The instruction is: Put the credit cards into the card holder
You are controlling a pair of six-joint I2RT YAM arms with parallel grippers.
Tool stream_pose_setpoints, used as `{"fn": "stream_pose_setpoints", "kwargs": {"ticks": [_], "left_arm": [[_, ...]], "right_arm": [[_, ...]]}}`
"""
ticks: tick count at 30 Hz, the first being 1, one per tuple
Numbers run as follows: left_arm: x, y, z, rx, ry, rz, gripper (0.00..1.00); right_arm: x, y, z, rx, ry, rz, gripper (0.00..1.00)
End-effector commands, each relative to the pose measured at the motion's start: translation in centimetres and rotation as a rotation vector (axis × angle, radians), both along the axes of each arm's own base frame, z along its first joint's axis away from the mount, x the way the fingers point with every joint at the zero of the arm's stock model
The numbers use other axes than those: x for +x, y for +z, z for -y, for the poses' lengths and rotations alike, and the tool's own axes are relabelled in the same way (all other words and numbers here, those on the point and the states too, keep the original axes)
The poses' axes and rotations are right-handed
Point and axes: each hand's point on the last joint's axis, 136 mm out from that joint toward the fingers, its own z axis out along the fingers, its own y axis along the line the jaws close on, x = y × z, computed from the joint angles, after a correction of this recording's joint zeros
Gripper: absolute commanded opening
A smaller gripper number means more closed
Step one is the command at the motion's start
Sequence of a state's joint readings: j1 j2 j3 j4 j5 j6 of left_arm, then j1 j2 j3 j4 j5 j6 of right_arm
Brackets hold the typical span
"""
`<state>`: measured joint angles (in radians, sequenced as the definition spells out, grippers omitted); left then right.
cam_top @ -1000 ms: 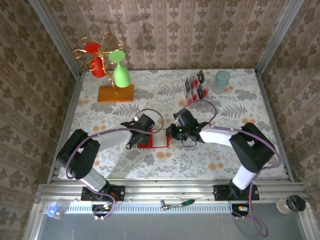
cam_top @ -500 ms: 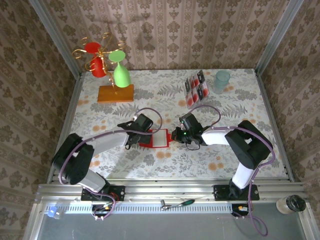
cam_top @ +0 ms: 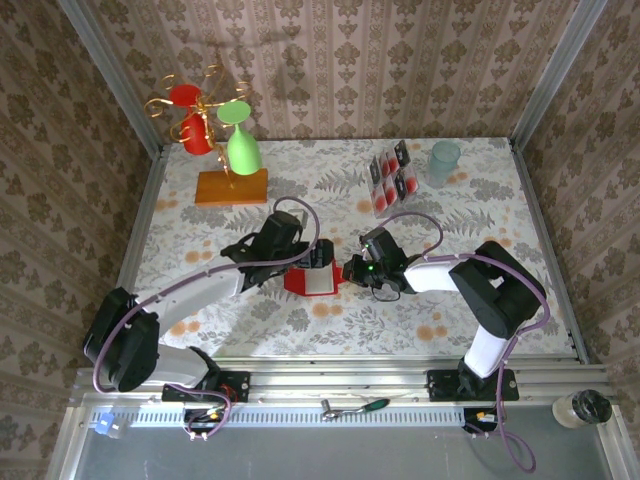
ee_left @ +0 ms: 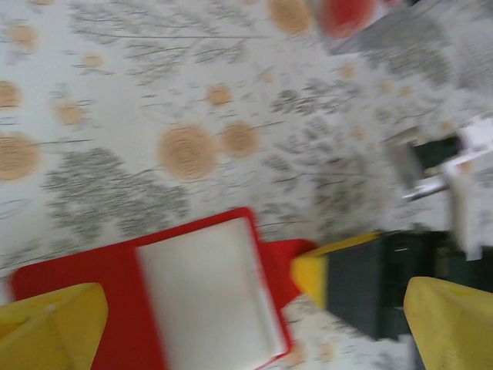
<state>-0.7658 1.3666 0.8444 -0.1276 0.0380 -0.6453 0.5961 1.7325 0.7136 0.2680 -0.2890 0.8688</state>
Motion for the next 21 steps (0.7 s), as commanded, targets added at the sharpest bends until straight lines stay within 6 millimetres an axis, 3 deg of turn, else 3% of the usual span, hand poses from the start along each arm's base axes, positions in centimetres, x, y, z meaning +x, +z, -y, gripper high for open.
{"fn": "stream_pose_setpoints", "kwargs": {"ticks": [1,8,14,21], "left_arm": [[-1.2,-1.3,2.3,-0.161,-0.004,-0.104,1.0],[-2.5,-6.3,-1.1,-0.044,0.055,-0.128,1.0],[-2.6,-8.0,-3.7,0.112,0.045,-0.073,1.0],[-2.8,-9.8,-4.2,0.162,0.026,-0.069,1.0]], "right_arm": [[-1.0,-1.3,0.6,-0.015,-0.012,-0.044,0.08],[-1.4,-1.5,1.0,-0.016,-0.019,-0.049,0.07],[-1.7,-1.5,1.2,-0.013,-0.029,-0.052,0.06],[-1.8,-0.4,1.1,0.003,-0.034,-0.04,0.06]]}}
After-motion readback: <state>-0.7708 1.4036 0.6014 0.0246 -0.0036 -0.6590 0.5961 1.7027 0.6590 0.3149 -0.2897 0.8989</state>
